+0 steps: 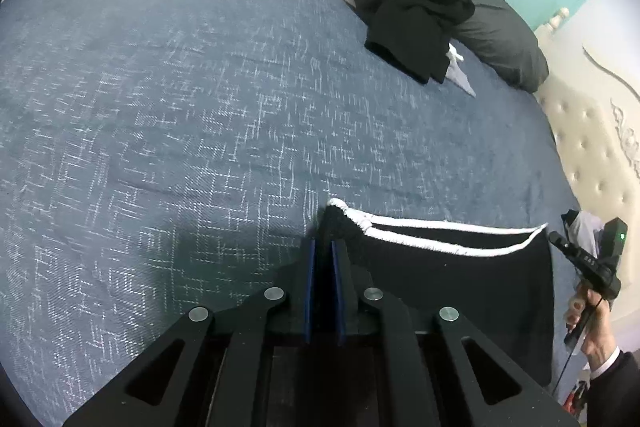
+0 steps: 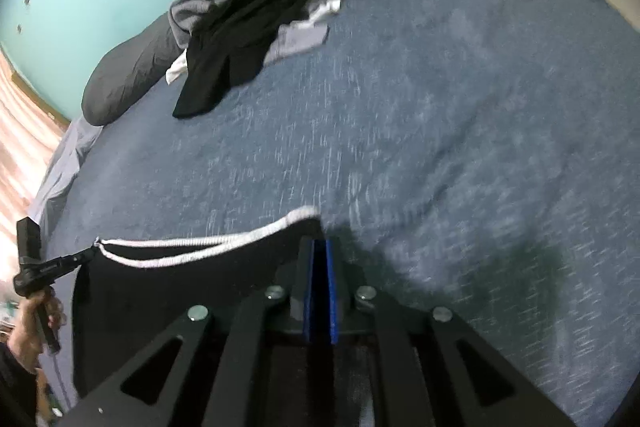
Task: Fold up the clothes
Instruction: 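Hold the hem aligned with the collar using both tools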
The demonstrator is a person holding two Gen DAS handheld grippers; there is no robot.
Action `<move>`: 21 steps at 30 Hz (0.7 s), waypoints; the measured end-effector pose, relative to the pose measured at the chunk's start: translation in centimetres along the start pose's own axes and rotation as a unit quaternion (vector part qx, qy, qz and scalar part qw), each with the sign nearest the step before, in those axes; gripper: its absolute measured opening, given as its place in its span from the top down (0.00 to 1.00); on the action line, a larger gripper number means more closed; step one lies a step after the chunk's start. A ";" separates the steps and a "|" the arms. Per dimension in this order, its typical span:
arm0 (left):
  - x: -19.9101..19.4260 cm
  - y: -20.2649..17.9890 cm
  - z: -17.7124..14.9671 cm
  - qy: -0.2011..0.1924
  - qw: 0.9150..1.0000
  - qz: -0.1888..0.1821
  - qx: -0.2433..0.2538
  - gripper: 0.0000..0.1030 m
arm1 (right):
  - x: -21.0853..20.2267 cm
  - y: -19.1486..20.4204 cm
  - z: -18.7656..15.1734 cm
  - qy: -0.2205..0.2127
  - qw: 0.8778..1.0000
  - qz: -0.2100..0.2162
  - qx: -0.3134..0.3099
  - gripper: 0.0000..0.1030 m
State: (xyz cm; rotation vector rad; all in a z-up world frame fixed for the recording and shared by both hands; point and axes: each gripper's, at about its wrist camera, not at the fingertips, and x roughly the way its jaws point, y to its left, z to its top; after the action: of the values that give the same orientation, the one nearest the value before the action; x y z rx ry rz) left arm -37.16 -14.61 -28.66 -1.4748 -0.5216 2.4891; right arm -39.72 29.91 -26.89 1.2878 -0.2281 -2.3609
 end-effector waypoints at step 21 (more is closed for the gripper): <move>1.9 -1.5 -0.4 0.018 0.998 0.027 0.058 0.76 | 4.6 4.8 -1.3 0.064 0.984 -0.053 -0.158 0.69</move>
State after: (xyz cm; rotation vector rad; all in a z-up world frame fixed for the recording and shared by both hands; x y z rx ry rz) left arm -37.76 -12.53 -29.81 -1.5046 -0.3291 2.4825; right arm -39.39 23.66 -29.45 1.3143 0.2509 -2.2716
